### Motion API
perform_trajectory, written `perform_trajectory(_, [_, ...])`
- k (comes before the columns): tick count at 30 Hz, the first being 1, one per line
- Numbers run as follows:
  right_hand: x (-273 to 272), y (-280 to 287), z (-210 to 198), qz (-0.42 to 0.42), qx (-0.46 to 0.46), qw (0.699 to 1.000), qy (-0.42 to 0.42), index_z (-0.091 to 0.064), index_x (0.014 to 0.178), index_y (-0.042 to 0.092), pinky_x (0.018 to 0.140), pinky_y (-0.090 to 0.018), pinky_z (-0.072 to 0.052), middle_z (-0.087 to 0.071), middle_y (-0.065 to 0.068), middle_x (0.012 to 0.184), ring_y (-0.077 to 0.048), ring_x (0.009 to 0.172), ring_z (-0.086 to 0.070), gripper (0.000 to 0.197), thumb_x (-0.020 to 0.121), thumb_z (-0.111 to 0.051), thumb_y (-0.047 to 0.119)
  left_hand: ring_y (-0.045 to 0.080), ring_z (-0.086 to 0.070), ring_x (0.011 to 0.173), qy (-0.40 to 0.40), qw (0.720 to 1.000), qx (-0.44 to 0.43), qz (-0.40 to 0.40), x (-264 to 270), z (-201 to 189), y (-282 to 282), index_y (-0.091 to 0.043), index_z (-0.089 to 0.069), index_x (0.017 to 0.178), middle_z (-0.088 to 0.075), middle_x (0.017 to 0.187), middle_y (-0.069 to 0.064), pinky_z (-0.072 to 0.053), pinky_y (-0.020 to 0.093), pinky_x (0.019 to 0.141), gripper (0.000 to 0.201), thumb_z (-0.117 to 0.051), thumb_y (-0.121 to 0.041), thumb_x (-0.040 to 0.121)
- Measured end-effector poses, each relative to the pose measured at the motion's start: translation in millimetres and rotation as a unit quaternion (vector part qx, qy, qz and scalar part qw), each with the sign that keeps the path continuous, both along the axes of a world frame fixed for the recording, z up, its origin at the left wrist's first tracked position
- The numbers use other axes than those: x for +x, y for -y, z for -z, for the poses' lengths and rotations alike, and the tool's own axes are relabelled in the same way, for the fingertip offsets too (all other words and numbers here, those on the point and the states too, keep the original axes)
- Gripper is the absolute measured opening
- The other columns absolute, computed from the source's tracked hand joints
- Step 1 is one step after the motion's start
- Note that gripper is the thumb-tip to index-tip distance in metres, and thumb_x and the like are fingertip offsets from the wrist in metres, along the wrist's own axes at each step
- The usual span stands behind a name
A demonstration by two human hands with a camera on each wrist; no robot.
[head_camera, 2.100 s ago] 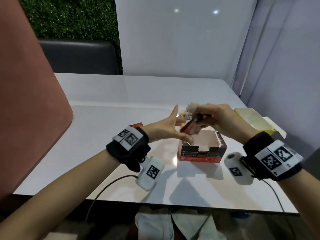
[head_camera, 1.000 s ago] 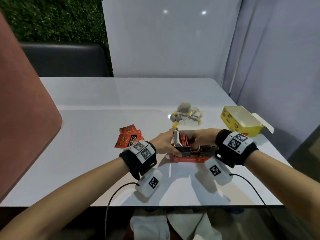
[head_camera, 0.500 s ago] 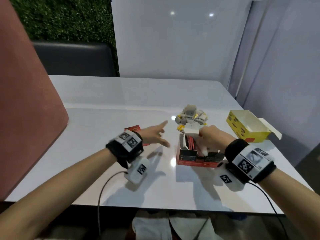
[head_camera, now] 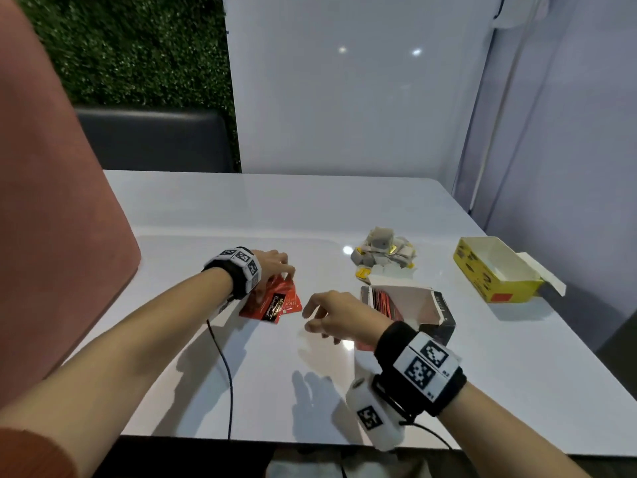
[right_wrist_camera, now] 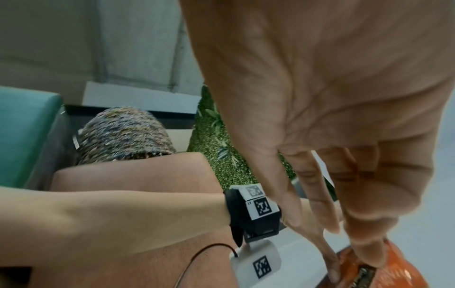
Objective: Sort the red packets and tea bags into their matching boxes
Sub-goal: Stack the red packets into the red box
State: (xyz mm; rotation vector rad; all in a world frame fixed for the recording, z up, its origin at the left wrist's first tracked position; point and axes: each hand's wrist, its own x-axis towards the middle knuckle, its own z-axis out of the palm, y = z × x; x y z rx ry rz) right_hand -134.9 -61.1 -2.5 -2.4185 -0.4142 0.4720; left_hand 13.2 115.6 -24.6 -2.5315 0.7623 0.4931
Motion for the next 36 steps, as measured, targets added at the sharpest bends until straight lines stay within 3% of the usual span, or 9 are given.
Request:
perform_trajectory(7, [-2.0, -5.1, 18.5, 0.059, 0.097, 0.991, -0.073, -0.045, 0.129, 0.005, 0.073, -0.029, -0.055, -0.057, -0.012, 0.107, -0.019, 0.084, -0.058, 0.043, 0.089, -0.059, 0.014, 0.02, -0.059, 0.089, -0.069, 0.997, -0.032, -0.026, -10.2, -1.7, -3.2, -0.017, -0.062, 0.104, -0.058, 0.082, -0.009, -0.052, 0.036, 0.084, 0.049, -0.082, -0.027, 0.061])
perform_trajectory(11, [-2.4, -2.5, 21.7, 0.103, 0.117, 0.987, -0.031, -0.03, 0.135, 0.01, 0.092, -0.034, -0.047, -0.046, -0.011, 0.122, -0.023, 0.106, -0.054, 0.061, 0.085, -0.064, 0.022, 0.016, -0.06, 0.084, -0.076, 0.972, -0.206, -0.079, -32.3, -11.3, -5.9, -0.017, -0.064, 0.104, -0.068, 0.096, 0.001, -0.043, 0.019, 0.067, 0.035, -0.077, -0.022, 0.072])
perform_trajectory(14, [-4.8, -0.3, 21.0, 0.131, 0.162, 0.978, 0.031, -0.023, 0.138, 0.015, 0.087, -0.024, -0.037, -0.042, -0.008, 0.134, -0.02, 0.119, -0.047, 0.074, 0.081, -0.069, 0.028, 0.004, -0.062, 0.081, -0.096, 0.916, -0.375, -0.105, -60.1, -28.4, -8.7, -0.031, -0.06, 0.101, -0.065, 0.091, -0.013, -0.044, 0.007, 0.065, 0.029, -0.074, -0.028, 0.077])
perform_trajectory(18, [-12.5, 3.7, 19.0, 0.167, 0.223, 0.953, 0.115, -0.014, 0.145, 0.024, 0.094, -0.023, -0.036, -0.047, -0.001, 0.13, -0.015, 0.12, -0.046, 0.09, 0.078, -0.073, 0.029, 0.002, -0.066, 0.092, -0.15, 0.835, -0.512, -0.133, -102.4, -36.4, -3.9, -0.033, -0.061, 0.107, -0.069, 0.101, -0.013, -0.051, 0.017, 0.081, 0.035, -0.076, -0.029, 0.075])
perform_trajectory(22, [-24.7, 17.9, 8.8, 0.149, 0.243, 0.945, 0.161, -0.04, 0.13, 0.027, 0.071, -0.007, -0.044, -0.053, 0.014, 0.097, -0.001, 0.088, -0.055, 0.063, 0.077, -0.074, 0.019, 0.013, -0.068, 0.097, -0.197, 0.735, -0.623, -0.18, -132.9, -27.8, -0.5, -0.024, -0.062, 0.113, -0.072, 0.105, -0.001, -0.053, 0.027, 0.086, 0.045, -0.078, -0.026, 0.071])
perform_trajectory(27, [-27.1, 35.3, 5.8, 0.194, 0.355, 0.902, 0.149, -0.054, 0.107, 0.024, 0.069, -0.029, -0.059, -0.065, 0.002, 0.094, -0.012, 0.082, -0.067, 0.035, 0.078, -0.072, 0.015, 0.017, -0.067, 0.096, -0.289, 0.63, -0.69, -0.209, -158.0, -12.0, 2.1, -0.014, -0.064, 0.112, -0.071, 0.105, 0.006, -0.051, 0.024, 0.079, 0.042, -0.074, -0.011, 0.071])
perform_trajectory(31, [-30.3, 50.2, 0.0, 0.233, 0.454, 0.846, 0.157, -0.054, 0.108, 0.016, 0.059, -0.021, -0.057, -0.067, 0.005, 0.096, -0.005, 0.075, -0.07, 0.031, 0.082, -0.066, 0.004, 0.02, -0.068, 0.092, -0.272, 0.575, -0.73, -0.25, -164.6, -3.3, -0.3, -0.006, -0.065, 0.108, -0.072, 0.101, 0.012, -0.052, 0.023, 0.074, 0.037, -0.072, -0.012, 0.071])
perform_trajectory(33, [-31.4, 53.0, -0.2, 0.241, 0.466, 0.837, 0.158, -0.056, 0.109, 0.017, 0.064, -0.028, -0.06, -0.068, 0.002, 0.1, -0.012, 0.081, -0.071, 0.032, 0.082, -0.066, 0.003, 0.02, -0.069, 0.087, -0.253, 0.528, -0.762, -0.278, -165.7, 0.6, 4.4, -0.005, -0.065, 0.108, -0.072, 0.1, 0.014, -0.054, 0.025, 0.07, 0.037, -0.074, -0.01, 0.072])
perform_trajectory(36, [-34.8, 50.6, 2.6, 0.225, 0.453, 0.847, 0.166, -0.056, 0.111, 0.018, 0.066, -0.022, -0.058, -0.068, 0.006, 0.098, -0.011, 0.086, -0.07, 0.034, 0.082, -0.066, 0.004, 0.019, -0.07, 0.078, -0.201, 0.47, -0.796, -0.324, -163.6, 5.3, 13.4, -0.016, -0.057, 0.12, -0.07, 0.1, 0.015, -0.056, 0.03, 0.066, 0.046, -0.07, -0.012, 0.076])
